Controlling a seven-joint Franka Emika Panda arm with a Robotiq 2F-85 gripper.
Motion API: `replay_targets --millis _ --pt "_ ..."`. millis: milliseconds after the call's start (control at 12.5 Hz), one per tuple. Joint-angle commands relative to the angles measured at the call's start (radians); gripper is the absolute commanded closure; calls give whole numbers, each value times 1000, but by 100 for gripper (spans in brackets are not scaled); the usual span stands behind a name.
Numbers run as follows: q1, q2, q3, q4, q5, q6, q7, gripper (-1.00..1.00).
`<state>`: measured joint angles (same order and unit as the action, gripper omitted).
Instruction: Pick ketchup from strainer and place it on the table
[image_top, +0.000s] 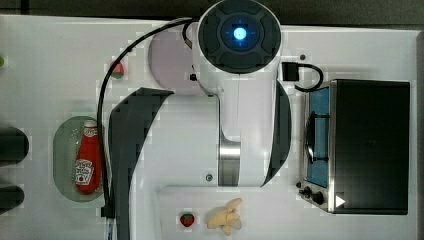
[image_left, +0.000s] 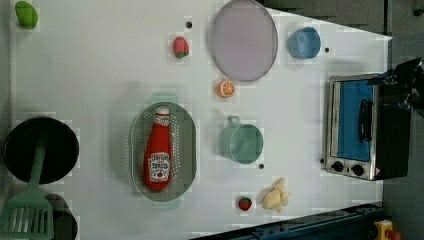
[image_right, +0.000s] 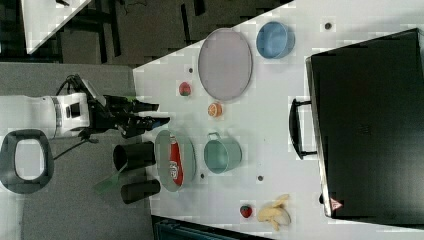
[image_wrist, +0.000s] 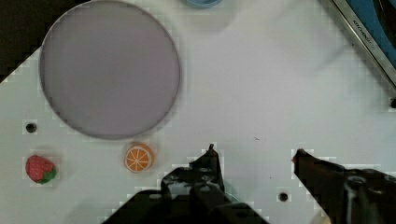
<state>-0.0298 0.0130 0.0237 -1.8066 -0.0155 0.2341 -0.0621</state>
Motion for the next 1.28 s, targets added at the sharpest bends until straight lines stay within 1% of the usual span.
replay_targets --millis 80,160,240,400,560,960,1280 --pt "-127 -289 44 -257 45 -4 -29 -59" --pt "-126 -288 48 -257 45 -2 -29 -82" --pt "-123 -286 57 -257 47 6 -29 -100" --pt "-107 -271 103 -257 48 39 -29 -100" --pt "-90 -247 180 -256 48 70 -29 -100" --pt "-76 -171 451 -257 47 165 -29 -100" --pt "-73 -90 624 -259 44 321 -28 -100"
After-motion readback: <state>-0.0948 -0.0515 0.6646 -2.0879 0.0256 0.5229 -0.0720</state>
